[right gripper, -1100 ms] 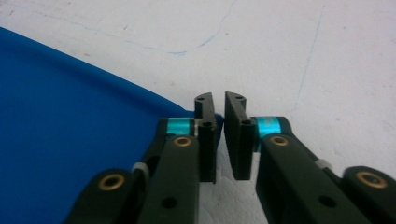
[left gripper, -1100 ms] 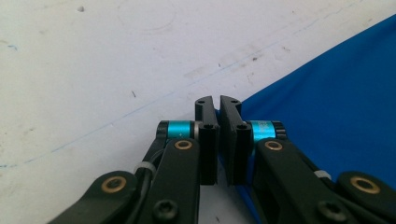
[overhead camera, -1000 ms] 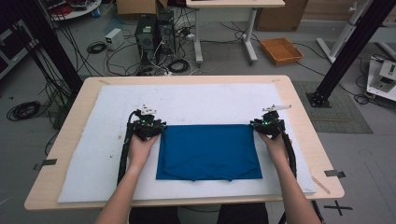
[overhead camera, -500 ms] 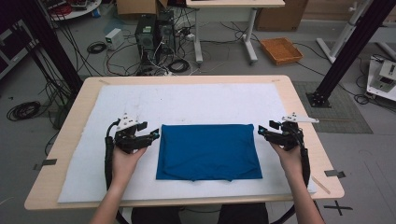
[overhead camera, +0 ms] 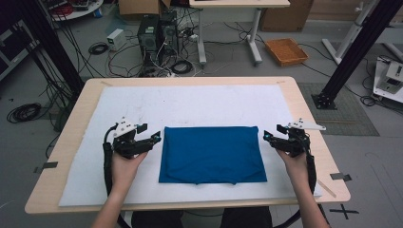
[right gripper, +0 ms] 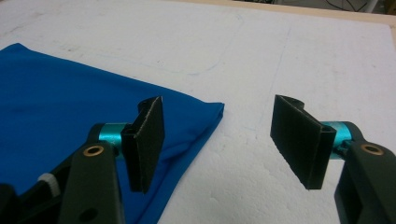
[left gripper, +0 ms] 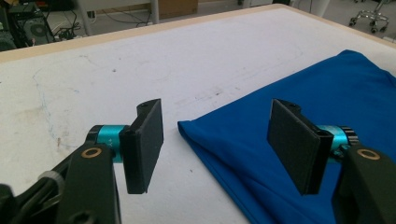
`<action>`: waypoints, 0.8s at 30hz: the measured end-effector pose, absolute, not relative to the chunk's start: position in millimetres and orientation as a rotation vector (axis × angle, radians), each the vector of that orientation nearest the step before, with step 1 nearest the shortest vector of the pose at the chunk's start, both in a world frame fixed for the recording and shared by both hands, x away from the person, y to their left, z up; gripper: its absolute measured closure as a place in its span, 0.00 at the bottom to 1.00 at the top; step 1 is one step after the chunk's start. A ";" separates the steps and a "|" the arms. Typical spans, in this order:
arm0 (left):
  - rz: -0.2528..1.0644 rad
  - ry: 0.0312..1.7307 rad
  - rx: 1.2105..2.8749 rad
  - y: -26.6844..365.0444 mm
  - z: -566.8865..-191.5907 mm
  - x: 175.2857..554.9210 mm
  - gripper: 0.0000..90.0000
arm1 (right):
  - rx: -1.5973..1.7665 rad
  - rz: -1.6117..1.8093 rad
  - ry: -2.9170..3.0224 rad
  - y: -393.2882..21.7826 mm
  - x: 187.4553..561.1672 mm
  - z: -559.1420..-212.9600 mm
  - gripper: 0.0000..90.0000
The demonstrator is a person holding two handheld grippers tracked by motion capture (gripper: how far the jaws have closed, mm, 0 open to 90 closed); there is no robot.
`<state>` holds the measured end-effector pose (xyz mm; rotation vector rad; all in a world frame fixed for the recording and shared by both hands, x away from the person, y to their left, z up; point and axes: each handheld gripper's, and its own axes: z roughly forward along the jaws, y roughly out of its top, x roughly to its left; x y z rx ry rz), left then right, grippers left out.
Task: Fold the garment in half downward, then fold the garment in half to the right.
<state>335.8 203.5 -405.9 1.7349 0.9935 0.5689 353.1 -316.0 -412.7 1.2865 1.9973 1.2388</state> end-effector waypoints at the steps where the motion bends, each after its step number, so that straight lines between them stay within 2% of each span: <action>1: 0.568 0.992 1.735 203.5 -405.7 335.5 0.40 | 1.279 1.236 1.990 -316.2 353.0 -413.1 0.39; 24: 0.509 0.996 1.778 189.1 -406.5 336.7 0.40 | 1.311 1.249 1.975 -321.6 351.5 -413.0 0.37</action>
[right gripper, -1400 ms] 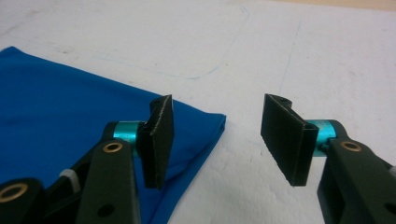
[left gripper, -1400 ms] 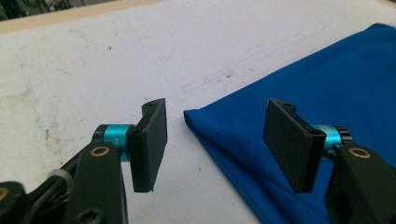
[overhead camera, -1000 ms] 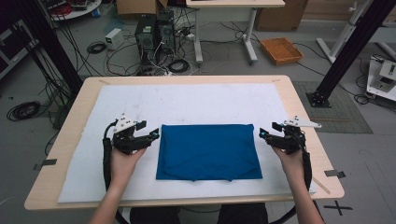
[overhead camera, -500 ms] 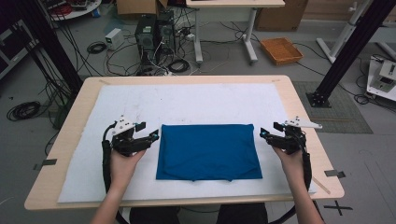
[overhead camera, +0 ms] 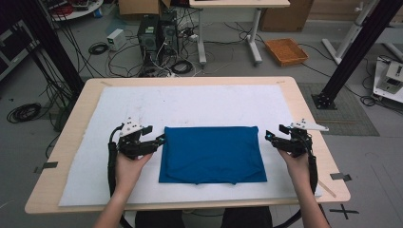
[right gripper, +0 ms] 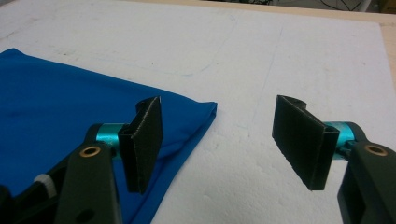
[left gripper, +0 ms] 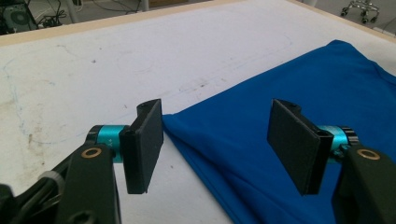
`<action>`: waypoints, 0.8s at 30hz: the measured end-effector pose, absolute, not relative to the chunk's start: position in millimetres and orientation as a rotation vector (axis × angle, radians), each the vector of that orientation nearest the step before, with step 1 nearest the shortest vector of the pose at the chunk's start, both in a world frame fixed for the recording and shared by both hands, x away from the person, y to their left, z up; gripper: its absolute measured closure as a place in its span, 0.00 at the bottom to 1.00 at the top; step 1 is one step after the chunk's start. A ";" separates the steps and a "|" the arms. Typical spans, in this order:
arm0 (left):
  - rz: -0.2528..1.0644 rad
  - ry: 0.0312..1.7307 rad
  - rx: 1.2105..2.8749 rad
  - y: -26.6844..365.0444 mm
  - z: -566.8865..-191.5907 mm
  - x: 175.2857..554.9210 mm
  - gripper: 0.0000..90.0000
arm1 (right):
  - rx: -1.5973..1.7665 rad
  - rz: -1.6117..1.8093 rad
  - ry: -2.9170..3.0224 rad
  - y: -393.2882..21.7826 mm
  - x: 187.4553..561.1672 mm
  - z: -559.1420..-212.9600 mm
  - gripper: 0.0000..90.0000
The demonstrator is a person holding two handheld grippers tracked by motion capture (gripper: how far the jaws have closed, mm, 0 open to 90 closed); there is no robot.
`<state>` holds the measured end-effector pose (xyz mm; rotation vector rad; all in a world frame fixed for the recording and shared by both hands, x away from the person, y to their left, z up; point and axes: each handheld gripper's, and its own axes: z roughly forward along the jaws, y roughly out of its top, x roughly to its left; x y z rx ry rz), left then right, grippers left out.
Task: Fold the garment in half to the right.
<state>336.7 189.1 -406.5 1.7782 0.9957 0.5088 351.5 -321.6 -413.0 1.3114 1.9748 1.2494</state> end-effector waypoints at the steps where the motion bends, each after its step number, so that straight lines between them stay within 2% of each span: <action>1: 0.503 0.998 1.778 188.0 -405.7 335.9 0.40 | 1.303 1.250 1.977 -322.4 351.5 -413.4 0.37; 11: 0.433 1.082 1.787 179.9 -407.4 314.4 0.40 | 1.308 1.258 1.961 -327.5 348.7 -411.6 0.37; 24: 0.239 1.228 1.761 197.2 -427.9 281.7 0.43 | 1.312 1.253 1.961 -326.7 349.4 -412.5 0.37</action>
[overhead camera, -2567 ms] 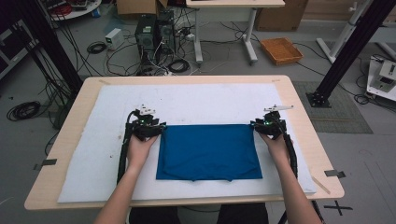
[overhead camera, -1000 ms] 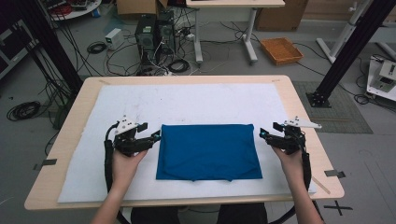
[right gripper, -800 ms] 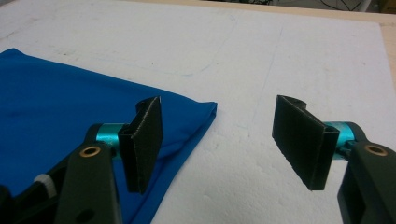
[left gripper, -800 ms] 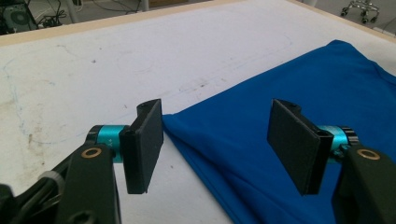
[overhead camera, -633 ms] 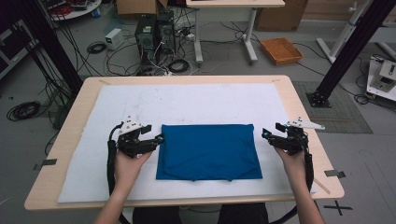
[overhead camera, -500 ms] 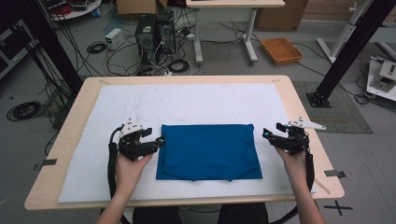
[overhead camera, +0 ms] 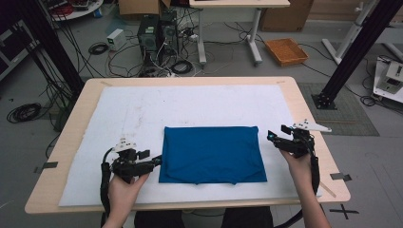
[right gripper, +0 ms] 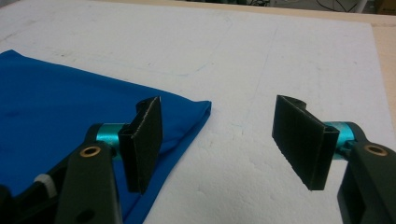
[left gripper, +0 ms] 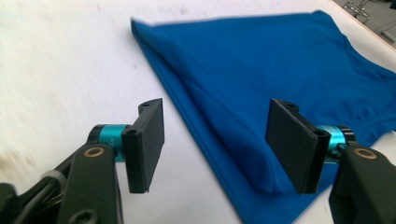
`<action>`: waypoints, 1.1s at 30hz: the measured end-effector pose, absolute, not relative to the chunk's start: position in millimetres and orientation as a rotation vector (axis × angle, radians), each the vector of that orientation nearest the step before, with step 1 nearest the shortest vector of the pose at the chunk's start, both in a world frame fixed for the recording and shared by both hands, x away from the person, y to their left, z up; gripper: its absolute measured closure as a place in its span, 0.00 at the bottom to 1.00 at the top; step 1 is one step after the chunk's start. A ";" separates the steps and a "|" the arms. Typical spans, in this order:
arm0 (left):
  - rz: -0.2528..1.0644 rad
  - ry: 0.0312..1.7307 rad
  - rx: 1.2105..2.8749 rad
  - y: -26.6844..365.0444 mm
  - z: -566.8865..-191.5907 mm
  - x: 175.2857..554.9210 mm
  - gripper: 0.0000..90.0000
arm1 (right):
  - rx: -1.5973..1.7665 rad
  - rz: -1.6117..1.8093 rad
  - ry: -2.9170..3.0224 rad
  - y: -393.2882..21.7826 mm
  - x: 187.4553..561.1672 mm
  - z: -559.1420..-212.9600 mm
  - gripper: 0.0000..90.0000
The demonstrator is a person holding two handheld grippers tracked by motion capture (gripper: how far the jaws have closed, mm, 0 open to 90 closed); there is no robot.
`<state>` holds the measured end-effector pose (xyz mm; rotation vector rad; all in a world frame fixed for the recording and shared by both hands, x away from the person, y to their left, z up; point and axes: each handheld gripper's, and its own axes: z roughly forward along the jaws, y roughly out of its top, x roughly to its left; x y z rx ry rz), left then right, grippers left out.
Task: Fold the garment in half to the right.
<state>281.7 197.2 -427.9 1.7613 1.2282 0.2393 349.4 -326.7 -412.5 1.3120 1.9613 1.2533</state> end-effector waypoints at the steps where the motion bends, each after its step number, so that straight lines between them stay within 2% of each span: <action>1: 0.227 1.236 1.764 196.5 -430.0 280.1 0.43 | 1.313 1.252 1.962 -326.6 349.7 -412.6 0.37; 10: 0.092 1.353 1.726 188.3 -450.3 274.8 0.50 | 1.306 1.252 1.966 -325.6 350.0 -412.5 0.37; 16: 0.061 1.353 1.719 182.7 -450.5 272.3 0.51 | 1.304 1.254 1.961 -327.5 349.3 -412.3 0.37; 27: 0.046 1.360 1.715 173.9 -451.4 264.2 0.59 | 1.294 1.258 1.971 -321.4 349.1 -411.1 0.37; 30: 0.055 1.356 1.727 170.4 -451.7 264.9 0.63 | 1.283 1.255 1.983 -317.1 349.3 -410.7 0.38; 31: 0.056 1.354 1.734 169.8 -451.7 265.4 0.72 | 1.264 1.265 1.996 -308.4 350.0 -409.8 0.38; 33: 0.058 1.350 1.741 168.1 -452.1 266.2 0.74 | 1.257 1.268 1.998 -305.2 350.1 -409.1 0.38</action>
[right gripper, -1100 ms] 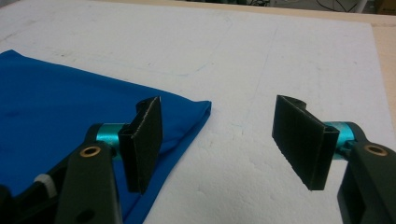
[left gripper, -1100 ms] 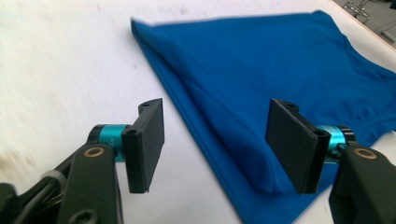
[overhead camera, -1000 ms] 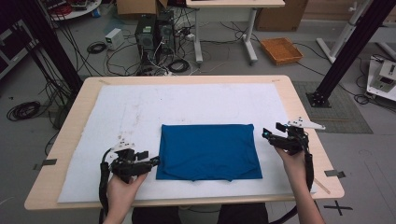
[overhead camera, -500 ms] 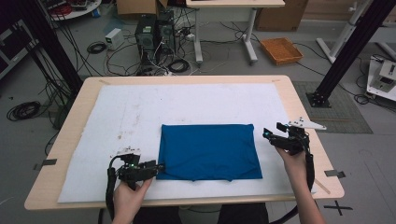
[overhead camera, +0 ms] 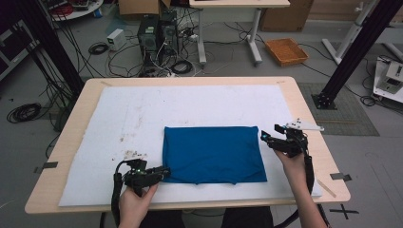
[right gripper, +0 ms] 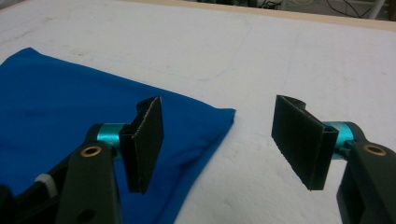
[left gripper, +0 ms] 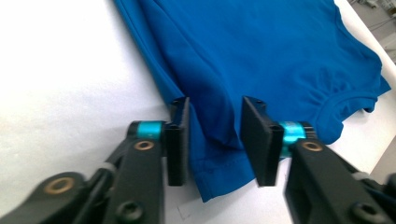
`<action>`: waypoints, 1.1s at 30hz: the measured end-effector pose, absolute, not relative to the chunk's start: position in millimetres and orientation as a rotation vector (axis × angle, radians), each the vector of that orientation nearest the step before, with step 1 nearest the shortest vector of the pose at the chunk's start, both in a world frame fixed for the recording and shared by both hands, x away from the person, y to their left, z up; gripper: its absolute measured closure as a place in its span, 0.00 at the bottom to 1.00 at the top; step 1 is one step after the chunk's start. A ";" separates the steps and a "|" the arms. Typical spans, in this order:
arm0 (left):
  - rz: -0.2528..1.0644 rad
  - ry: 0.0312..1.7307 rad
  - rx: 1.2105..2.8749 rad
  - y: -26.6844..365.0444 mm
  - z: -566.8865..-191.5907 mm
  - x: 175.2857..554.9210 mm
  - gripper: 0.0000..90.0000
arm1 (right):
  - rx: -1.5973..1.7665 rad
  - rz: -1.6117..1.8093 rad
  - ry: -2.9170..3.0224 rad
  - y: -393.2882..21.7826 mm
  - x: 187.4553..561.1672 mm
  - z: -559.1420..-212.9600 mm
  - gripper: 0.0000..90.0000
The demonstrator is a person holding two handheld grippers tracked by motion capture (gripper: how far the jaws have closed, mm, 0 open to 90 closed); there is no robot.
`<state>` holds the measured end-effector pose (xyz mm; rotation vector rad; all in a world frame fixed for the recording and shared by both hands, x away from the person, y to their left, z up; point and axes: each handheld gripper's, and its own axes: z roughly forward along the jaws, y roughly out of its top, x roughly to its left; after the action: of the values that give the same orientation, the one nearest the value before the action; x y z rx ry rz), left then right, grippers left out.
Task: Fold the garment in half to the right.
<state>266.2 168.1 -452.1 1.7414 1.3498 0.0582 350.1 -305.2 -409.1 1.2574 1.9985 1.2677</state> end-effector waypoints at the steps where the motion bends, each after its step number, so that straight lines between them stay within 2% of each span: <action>1: 0.060 1.349 1.744 167.2 -452.1 266.6 0.76 | 1.250 1.269 2.006 -301.9 350.3 -408.2 0.38; 11: 0.067 1.321 1.752 165.4 -450.2 267.5 0.90 | 1.177 1.330 2.084 -252.7 358.4 -398.2 0.46; 22: 0.089 1.316 1.759 164.2 -449.5 265.6 0.92 | 1.129 1.402 2.237 -163.2 391.4 -395.5 0.51; 33: 0.093 1.307 1.754 165.8 -450.1 264.9 0.92 | 1.135 1.401 2.382 -64.1 426.0 -406.0 0.60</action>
<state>264.9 165.8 -450.1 1.7544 1.3070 0.0931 426.0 -64.1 -406.0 1.1346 2.3823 1.4009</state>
